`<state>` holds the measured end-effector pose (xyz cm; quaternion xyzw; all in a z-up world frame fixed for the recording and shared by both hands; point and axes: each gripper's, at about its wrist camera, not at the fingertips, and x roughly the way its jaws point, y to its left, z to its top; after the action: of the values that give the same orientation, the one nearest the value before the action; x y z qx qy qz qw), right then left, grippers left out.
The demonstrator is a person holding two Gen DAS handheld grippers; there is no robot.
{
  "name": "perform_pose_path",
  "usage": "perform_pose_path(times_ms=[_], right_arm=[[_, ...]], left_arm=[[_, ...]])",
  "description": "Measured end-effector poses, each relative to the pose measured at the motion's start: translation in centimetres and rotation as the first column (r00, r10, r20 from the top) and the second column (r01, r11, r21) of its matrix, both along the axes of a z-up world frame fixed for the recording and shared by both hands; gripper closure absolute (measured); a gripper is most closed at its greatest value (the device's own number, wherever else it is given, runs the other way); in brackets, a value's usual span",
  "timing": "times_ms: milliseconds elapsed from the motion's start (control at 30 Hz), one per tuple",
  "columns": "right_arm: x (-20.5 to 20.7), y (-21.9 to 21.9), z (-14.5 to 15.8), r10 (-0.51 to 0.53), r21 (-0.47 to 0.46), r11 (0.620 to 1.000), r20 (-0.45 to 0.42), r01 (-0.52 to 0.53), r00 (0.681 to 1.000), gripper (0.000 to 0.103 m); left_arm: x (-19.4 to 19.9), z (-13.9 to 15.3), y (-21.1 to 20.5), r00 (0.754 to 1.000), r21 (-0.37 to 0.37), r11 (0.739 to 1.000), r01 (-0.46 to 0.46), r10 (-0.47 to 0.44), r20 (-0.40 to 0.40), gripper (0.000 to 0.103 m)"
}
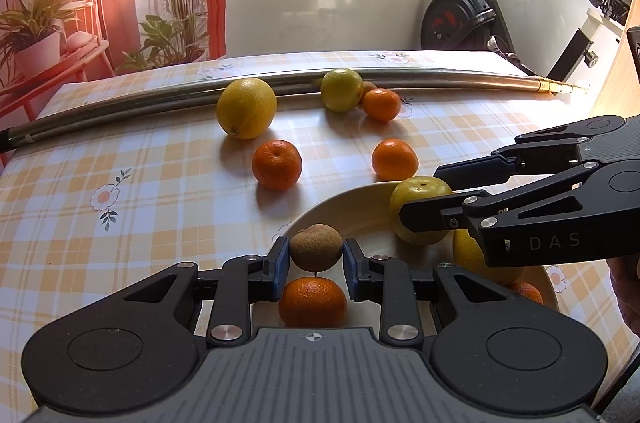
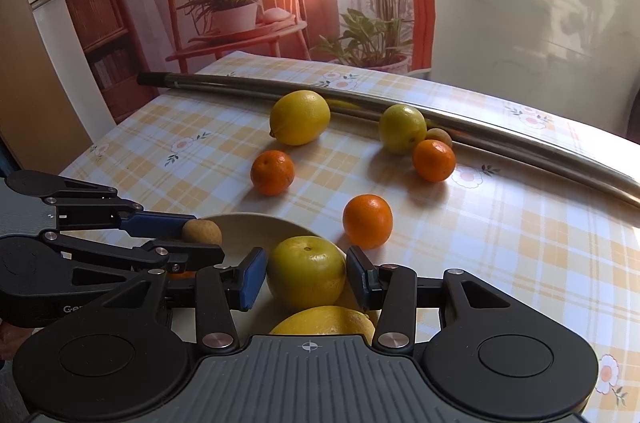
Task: Organize fruits
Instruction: 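Carry the kiwi with the left tool while the right tool carries the apple to the plate, then open both tools over the plate and lift them away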
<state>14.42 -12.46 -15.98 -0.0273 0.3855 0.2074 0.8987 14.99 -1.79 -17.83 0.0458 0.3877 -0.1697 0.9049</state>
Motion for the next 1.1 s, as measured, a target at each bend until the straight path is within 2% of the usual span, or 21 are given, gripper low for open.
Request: perform_pose_path(times_ms=[333,400,567,667,800,1100], right_arm=[[-0.3,-0.4,0.2,-0.021,0.01,1.0,0.002,0.021,1.0,0.06],[-0.5,-0.6,0.4,-0.026,0.015,1.0,0.006,0.026,1.0,0.06],[-0.8,-1.2,0.8,-0.056,0.05,0.997,0.012,0.055,0.998,0.06],[-1.1,-1.8,1.1,-0.08,0.067,0.995,0.02,0.079,0.997,0.06],[-1.4,-2.6,1.3,-0.115,0.092,0.989,0.026,0.113,0.993,0.06],[-1.9,-4.2,1.4,-0.183,0.116,0.977,0.04,0.177,0.982,0.058]], left_arm=[[-0.2,-0.1,0.0,1.0,-0.005,1.0,-0.008,0.008,-0.005,0.072],[-0.3,-0.2,0.1,1.0,-0.032,0.999,-0.015,0.015,-0.015,0.062],[-0.8,-0.2,-0.1,0.999,-0.031,0.999,-0.036,0.036,-0.002,0.059],[-1.2,0.2,0.2,0.999,-0.057,0.997,-0.05,0.051,0.014,0.054],[-1.9,0.9,0.4,0.993,-0.049,0.995,-0.089,0.092,0.072,0.043],[-2.7,2.0,1.6,0.975,-0.085,0.981,-0.177,0.187,0.124,0.039]])
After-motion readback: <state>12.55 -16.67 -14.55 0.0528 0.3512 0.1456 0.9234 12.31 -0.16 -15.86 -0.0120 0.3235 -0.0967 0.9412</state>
